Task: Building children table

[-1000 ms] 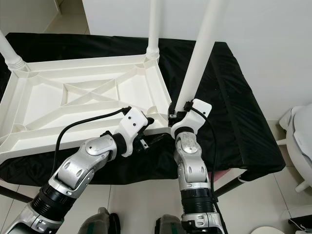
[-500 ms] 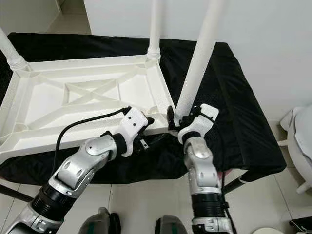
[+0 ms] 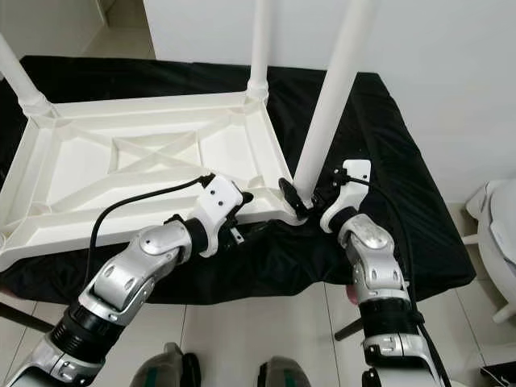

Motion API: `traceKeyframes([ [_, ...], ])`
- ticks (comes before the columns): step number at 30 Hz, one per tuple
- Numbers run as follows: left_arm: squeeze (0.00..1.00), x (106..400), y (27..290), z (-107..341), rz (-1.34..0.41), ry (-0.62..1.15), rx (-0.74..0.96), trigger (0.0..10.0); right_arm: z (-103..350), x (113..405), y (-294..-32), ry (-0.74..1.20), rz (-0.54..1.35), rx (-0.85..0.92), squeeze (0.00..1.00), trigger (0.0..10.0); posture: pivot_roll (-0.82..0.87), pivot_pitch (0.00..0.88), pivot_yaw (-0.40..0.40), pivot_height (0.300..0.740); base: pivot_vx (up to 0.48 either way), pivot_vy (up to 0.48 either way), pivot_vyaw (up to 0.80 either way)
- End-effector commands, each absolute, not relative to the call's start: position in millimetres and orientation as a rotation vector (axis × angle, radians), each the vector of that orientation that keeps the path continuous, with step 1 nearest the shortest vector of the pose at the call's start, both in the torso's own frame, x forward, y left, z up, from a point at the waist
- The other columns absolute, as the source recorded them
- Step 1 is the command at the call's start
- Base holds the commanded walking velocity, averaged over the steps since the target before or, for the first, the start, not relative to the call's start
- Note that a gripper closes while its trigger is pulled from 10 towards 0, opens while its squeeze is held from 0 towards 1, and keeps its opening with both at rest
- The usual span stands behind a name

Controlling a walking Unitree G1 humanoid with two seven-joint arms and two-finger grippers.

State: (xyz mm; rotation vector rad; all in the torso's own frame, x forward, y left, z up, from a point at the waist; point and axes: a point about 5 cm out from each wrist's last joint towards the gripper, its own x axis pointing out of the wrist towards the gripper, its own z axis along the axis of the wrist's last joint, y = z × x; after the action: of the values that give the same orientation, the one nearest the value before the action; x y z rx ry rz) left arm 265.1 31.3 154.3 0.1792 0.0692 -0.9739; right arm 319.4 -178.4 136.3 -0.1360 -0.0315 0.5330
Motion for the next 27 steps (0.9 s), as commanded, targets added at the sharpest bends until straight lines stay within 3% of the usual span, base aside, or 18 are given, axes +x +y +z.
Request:
traceKeyframes([
  [1,0.0,264,31,158,-1.011,0.067,0.18,10.0,137,324,-177,-0.025,0.586,-0.183,0.0,10.0,-0.14,0.007,0.013,0.74,0.0,0.0,0.0],
  [6,0.0,264,33,158,-1.002,0.066,0.182,10.0,136,331,-174,-0.012,0.656,-0.232,0.0,10.0,-0.13,0.006,0.01,0.74,0.0,0.0,0.0],
  [7,0.0,264,34,158,-1.001,0.067,0.183,10.0,135,333,-174,-0.008,0.669,-0.242,0.0,4.4,-0.13,0.007,0.01,0.74,0.0,0.0,0.0],
  [9,0.0,264,34,158,-1.001,0.067,0.184,10.0,134,334,-174,-0.006,0.677,-0.248,0.0,4.4,-0.13,0.007,0.01,0.74,0.0,0.0,0.0],
  [10,0.0,264,34,158,-1.0,0.067,0.184,10.0,133,334,-174,-0.004,0.683,-0.252,0.0,1.2,-0.13,0.006,0.01,0.74,0.0,0.0,0.0],
  [11,0.0,264,34,158,-0.999,0.067,0.185,10.0,131,334,-175,0.004,0.691,-0.262,0.0,0.0,-0.13,0.006,0.01,0.74,0.0,0.0,0.0],
  [23,0.0,263,34,158,-1.002,0.071,0.187,10.0,119,326,-179,0.036,0.73,-0.235,0.0,0.0,-0.14,0.013,0.017,0.74,0.0,0.0,0.0],
  [24,0.0,263,34,158,-1.004,0.072,0.187,10.0,119,326,-179,0.034,0.714,-0.219,0.0,10.0,-0.14,0.014,0.017,0.74,0.0,0.0,0.0],
  [27,0.0,263,34,158,-1.004,0.072,0.187,10.0,119,326,-179,0.034,0.714,-0.219,0.0,10.0,-0.14,0.014,0.017,0.74,0.0,0.0,0.0],
])
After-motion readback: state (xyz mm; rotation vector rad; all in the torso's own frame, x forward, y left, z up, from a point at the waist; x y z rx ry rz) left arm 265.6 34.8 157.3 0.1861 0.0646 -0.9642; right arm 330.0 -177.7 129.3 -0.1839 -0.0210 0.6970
